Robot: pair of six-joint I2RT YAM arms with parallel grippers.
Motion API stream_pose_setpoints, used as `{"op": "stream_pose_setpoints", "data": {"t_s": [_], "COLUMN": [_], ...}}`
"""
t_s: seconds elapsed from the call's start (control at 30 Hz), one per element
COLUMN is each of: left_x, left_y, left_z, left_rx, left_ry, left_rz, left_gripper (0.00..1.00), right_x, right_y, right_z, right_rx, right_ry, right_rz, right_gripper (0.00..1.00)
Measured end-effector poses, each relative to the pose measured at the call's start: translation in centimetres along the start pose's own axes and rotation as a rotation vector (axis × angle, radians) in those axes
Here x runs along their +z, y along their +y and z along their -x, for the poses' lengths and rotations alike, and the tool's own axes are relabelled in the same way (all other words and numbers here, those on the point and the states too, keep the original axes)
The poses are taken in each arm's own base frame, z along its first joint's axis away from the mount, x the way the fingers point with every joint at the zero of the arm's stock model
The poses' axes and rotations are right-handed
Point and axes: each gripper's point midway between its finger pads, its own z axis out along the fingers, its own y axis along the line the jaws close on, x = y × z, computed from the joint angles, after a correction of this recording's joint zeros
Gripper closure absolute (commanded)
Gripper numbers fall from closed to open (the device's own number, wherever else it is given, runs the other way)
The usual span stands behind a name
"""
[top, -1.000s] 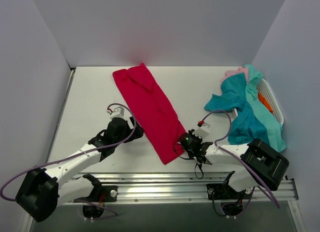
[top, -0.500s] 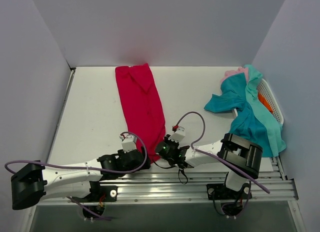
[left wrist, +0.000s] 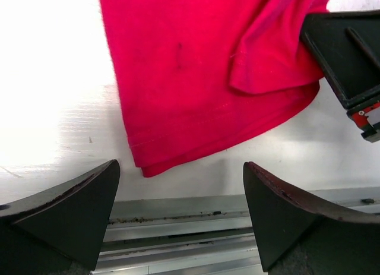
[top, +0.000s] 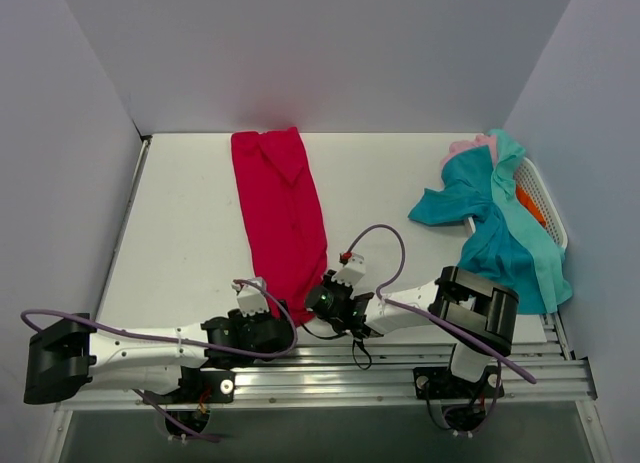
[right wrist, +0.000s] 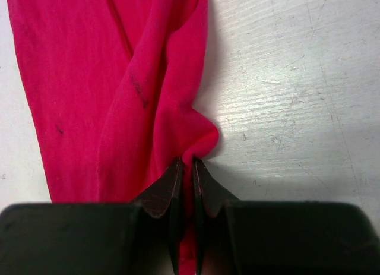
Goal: Fold and stack the t-shirts
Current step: Fold the tshirt
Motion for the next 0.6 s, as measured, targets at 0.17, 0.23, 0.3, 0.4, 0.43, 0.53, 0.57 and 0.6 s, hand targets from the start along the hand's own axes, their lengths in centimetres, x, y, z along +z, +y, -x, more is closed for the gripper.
{"op": "stream_pose_setpoints", "data": {"t_s": [0.17, 0.23, 0.3, 0.4, 0.43, 0.53, 0.57, 0.6], "left_x": [0.1, 0.2, 0.4, 0.8, 0.9, 1.3, 1.4, 1.5], "left_y": [0.7, 0.9, 1.3, 1.7, 1.8, 2.1, 2.2, 2.3], "left_z": [0.6, 0.8, 0.9, 1.2, 1.2, 1.3, 1.4, 1.4], "left_rx": [-0.020, -0.028, -0.028, -0.018, -0.013, 0.002, 0.007, 0.013], "left_ry": [-0.045, -0.065, -0.080, -0.107, -0.116, -0.139, -0.144, -0.151], "left_rz": [0.028, 0.036, 0.048, 0.070, 0.078, 0.097, 0.103, 0.109], "left_gripper": [0.05, 0.02, 0.10, 0.30, 0.33, 0.49, 0.54, 0.57], "right_x": [0.0, 0.0, 0.0, 0.0, 0.0, 0.0, 0.0, 0.0], "right_y": [0.0, 0.0, 0.0, 0.0, 0.0, 0.2, 0.2, 0.3], "right_z": [0.0, 0.0, 0.0, 0.0, 0.0, -0.2, -0.2, -0.2], "right_rx": [0.000, 0.000, 0.000, 0.000, -0.001, -0.004, -0.003, -0.004], "right_ry": [0.000, 0.000, 0.000, 0.000, -0.001, -0.002, -0.003, -0.002], "right_rz": [0.000, 0.000, 0.000, 0.000, 0.000, 0.002, 0.003, 0.005], "right_gripper": [1.00, 1.00, 1.00, 1.00, 1.00, 1.00, 1.00, 1.00]}}
